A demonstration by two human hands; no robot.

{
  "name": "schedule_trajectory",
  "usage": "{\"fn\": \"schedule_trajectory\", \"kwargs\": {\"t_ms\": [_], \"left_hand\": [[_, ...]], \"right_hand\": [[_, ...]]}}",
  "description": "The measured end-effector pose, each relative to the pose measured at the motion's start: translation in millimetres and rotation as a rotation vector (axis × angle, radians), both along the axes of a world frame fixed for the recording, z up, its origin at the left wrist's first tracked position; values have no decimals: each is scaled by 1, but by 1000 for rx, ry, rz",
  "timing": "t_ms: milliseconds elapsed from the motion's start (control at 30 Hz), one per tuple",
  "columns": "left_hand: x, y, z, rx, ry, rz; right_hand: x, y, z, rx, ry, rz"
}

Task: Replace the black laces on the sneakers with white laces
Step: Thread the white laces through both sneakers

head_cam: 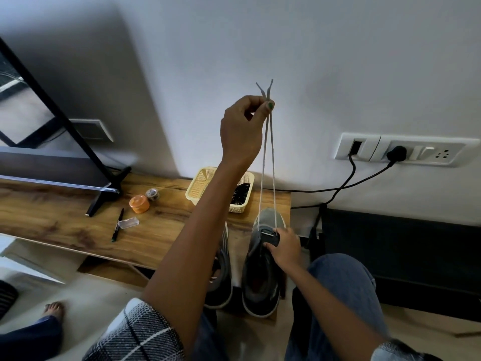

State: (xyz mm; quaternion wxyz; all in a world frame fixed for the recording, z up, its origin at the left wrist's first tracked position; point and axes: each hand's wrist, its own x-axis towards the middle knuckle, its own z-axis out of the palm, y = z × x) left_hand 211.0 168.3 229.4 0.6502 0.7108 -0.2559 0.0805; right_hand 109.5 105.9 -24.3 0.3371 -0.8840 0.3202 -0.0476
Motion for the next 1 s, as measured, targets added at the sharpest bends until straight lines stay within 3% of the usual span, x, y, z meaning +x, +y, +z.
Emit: {"fn": "schedule_trajectory", "kwargs": {"t_ms": [167, 300, 367, 500, 633, 733, 1000], "left_hand": [[-6, -2, -3, 1, 3, -18], [-8, 1, -1, 4, 25, -53], [-8, 2, 0, 16, 36, -56], [-10, 4, 3, 46, 33, -85], [-16, 6, 9, 91, -22, -141], [-17, 5, 11, 161, -74, -149], [-16, 7, 16, 259, -160, -118]], "right_hand": [[4, -2, -1, -14, 47, 41], [12, -21, 18, 166, 34, 83], [13, -30, 49, 270, -110, 13], [14, -42, 150, 361, -614, -129], [4, -44, 246, 374, -979, -6], [6, -41, 274, 313, -994, 92], [12, -44, 277, 240, -971, 115]]}}
